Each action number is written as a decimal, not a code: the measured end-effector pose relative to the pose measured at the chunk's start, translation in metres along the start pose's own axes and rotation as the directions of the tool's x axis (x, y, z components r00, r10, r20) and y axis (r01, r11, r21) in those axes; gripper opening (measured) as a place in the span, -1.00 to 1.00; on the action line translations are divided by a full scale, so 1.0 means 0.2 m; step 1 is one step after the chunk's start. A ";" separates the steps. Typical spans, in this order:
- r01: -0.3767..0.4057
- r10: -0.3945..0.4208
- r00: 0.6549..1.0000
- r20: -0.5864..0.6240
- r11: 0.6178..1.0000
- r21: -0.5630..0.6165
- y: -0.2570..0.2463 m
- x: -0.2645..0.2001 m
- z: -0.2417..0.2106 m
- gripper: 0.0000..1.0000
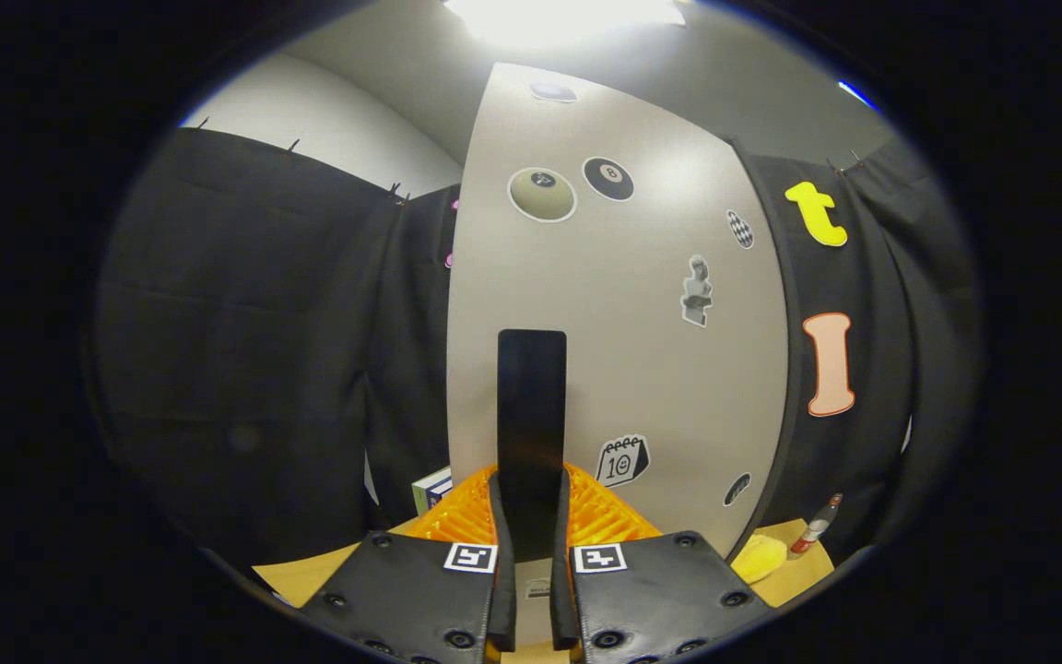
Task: Open the shoe cabinet door, grab the shoes and put them into the shoe cabinet, then close the shoe cabinet door.
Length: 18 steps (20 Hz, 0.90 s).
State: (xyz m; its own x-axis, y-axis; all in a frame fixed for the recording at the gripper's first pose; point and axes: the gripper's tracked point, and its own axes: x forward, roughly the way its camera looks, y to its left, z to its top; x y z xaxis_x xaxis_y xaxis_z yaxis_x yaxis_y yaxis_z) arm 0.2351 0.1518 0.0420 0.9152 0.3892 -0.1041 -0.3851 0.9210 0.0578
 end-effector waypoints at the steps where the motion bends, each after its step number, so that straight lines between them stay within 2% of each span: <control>1: 0.000 0.000 1.000 0.001 1.000 0.002 -0.02 -0.03 0.00 -0.67; 10: 0.048 -0.048 0.999 0.003 0.999 -0.002 -0.18 -0.25 0.02 -0.68; 18: 0.175 -0.175 0.985 0.007 0.984 -0.016 -0.37 -0.35 0.02 -0.70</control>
State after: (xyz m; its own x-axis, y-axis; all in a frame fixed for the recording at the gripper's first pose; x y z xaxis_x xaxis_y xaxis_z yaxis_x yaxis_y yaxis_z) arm 0.2000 0.0568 0.0490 0.9692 0.2223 -0.1059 -0.2211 0.9750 0.0230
